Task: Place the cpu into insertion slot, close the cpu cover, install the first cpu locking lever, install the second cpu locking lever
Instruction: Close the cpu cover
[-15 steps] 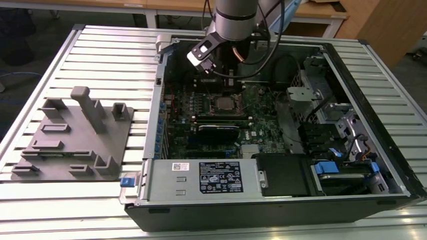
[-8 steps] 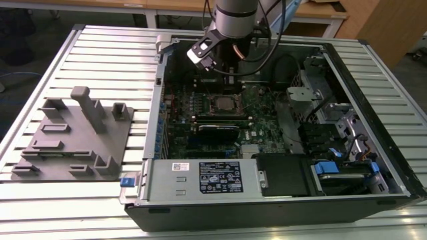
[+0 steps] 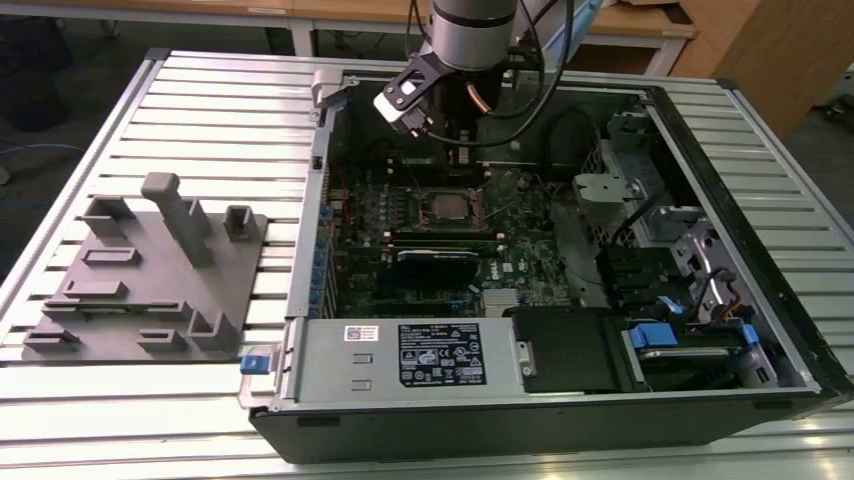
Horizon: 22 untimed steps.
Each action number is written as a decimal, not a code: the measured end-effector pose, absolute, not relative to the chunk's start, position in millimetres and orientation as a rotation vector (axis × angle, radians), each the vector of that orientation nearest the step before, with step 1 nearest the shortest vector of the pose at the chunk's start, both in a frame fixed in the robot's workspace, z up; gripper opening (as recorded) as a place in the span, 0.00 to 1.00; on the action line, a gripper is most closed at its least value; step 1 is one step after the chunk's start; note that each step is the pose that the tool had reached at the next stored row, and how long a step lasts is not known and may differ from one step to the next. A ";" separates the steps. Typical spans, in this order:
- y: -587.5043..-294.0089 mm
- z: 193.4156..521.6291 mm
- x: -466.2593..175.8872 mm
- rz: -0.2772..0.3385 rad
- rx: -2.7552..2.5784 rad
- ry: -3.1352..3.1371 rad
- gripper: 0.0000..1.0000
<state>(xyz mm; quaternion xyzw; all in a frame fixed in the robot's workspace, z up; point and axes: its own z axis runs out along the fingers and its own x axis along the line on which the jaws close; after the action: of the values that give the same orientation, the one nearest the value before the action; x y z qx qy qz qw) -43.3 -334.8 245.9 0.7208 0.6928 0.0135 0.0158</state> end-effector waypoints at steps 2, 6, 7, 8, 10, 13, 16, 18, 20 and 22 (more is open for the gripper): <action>-334.8 246.8 -43.3 0.042 2.242 2.155 0.10; -334.8 247.6 -43.3 0.042 2.242 2.155 0.10; -334.8 247.6 -43.3 0.042 2.242 2.155 0.10; -334.8 247.6 -43.3 0.042 2.242 2.155 0.10; -334.8 247.7 -43.3 0.042 2.242 2.155 0.10; -334.8 247.7 -43.1 0.042 2.242 2.155 0.10; -334.8 247.8 -39.8 0.042 2.242 2.155 0.10; -334.8 247.7 -35.8 0.042 2.242 2.155 0.10; -334.8 247.7 -31.3 0.042 2.242 2.155 0.10; -334.8 247.7 -27.6 0.042 2.242 2.155 0.10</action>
<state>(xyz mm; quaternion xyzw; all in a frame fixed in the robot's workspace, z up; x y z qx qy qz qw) -27.6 -334.8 247.7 0.7208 0.6928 0.0135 0.0158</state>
